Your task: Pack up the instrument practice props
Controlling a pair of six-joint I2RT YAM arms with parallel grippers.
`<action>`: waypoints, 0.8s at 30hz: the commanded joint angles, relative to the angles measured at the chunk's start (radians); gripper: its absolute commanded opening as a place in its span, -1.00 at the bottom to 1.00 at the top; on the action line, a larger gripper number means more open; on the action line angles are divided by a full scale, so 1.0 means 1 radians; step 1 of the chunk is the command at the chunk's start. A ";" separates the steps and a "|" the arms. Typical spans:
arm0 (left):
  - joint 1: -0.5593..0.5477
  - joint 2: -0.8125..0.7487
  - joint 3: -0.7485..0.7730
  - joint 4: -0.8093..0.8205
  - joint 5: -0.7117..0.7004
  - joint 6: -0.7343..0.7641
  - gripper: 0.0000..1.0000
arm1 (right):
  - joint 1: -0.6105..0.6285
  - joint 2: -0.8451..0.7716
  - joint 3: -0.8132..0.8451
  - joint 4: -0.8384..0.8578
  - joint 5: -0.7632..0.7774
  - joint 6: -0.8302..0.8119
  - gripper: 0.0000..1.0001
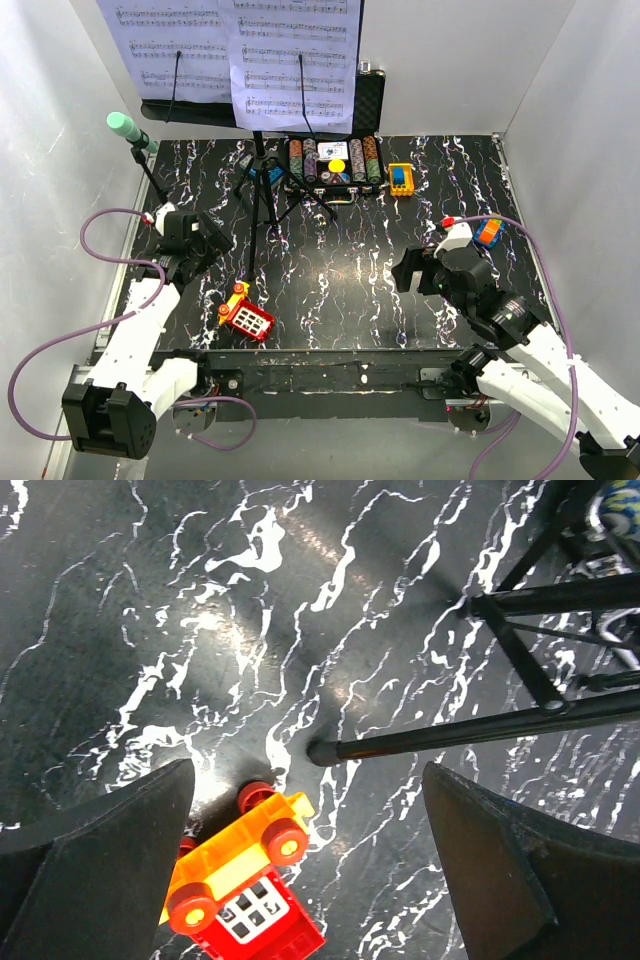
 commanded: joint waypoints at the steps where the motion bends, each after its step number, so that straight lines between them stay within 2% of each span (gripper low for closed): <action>1: 0.003 -0.024 0.026 -0.052 -0.056 0.064 0.96 | 0.000 -0.013 0.008 0.061 -0.067 -0.029 0.97; 10: 0.002 -0.057 0.066 0.001 -0.013 0.260 0.96 | 0.000 0.031 0.039 0.060 -0.153 -0.038 0.97; 15: 0.003 -0.030 0.163 0.069 -0.146 0.382 0.96 | 0.000 0.049 0.077 0.026 -0.173 -0.061 0.95; 20: 0.071 0.045 0.258 0.067 -0.085 0.305 0.86 | 0.000 0.031 0.097 -0.008 -0.153 -0.074 0.94; 24: 0.103 0.083 0.278 0.050 -0.145 0.257 0.78 | 0.000 -0.007 0.085 -0.005 -0.158 -0.071 0.93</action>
